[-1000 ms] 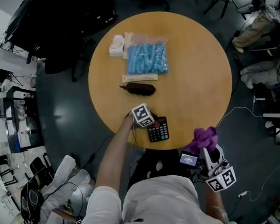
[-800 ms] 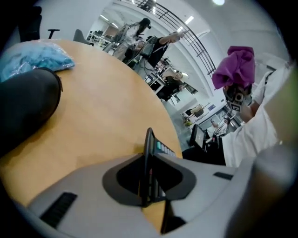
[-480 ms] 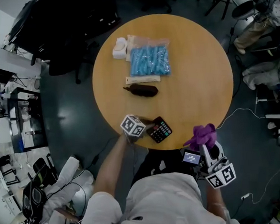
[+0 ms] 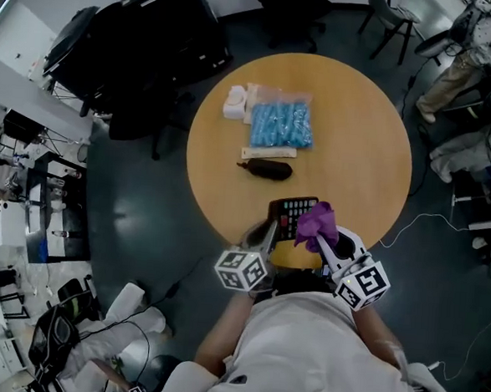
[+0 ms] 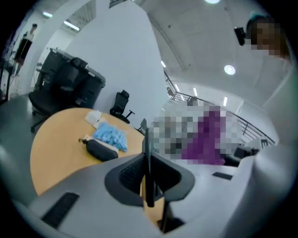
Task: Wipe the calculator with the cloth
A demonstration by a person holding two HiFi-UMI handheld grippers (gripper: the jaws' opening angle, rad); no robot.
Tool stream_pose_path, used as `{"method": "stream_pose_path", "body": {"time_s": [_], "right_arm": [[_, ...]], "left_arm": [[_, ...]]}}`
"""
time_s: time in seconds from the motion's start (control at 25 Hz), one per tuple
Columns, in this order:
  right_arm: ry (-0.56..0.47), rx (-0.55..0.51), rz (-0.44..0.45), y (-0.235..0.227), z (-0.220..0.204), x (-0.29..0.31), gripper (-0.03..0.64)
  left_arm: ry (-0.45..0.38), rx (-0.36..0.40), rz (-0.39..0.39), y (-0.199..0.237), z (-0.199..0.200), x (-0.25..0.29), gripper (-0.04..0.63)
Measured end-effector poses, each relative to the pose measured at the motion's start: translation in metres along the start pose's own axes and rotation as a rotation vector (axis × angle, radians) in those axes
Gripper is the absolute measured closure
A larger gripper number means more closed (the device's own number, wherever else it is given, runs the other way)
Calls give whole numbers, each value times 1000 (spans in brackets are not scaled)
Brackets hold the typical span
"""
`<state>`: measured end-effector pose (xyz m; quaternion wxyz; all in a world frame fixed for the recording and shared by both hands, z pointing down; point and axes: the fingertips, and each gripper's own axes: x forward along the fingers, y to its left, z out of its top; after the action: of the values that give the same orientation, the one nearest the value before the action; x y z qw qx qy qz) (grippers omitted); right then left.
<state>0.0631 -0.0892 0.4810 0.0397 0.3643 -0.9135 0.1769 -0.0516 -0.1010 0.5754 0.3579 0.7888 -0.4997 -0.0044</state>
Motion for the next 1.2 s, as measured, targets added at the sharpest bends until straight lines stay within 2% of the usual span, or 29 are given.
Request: {"method": "stream_pose_path", "body": {"time_s": [0.12, 0.32, 0.48, 0.64, 0.88, 1.0, 1.08, 1.2], "right_arm": [[36, -73, 50, 21, 14, 30, 531], [127, -168, 109, 50, 20, 52, 531], [137, -243, 85, 56, 19, 54, 531], [152, -250, 38, 45, 19, 48, 531], [197, -171, -160, -25, 6, 27, 531], [143, -110, -229, -51, 9, 6, 532], [56, -104, -216, -45, 25, -8, 532], [-10, -110, -111, -1, 39, -7, 532]], "left_arm": [[-92, 156, -17, -34, 26, -10, 548], [-202, 214, -41, -67, 56, -32, 548], [-238, 159, -36, -63, 59, -44, 548], [-265, 67, -48, -58, 60, -53, 548], [-313, 13, -35, -44, 70, -70, 548], [-335, 0, -26, -40, 73, -75, 548], [-338, -6, -14, -38, 75, -74, 548], [-349, -27, -4, -36, 80, -71, 548]]}}
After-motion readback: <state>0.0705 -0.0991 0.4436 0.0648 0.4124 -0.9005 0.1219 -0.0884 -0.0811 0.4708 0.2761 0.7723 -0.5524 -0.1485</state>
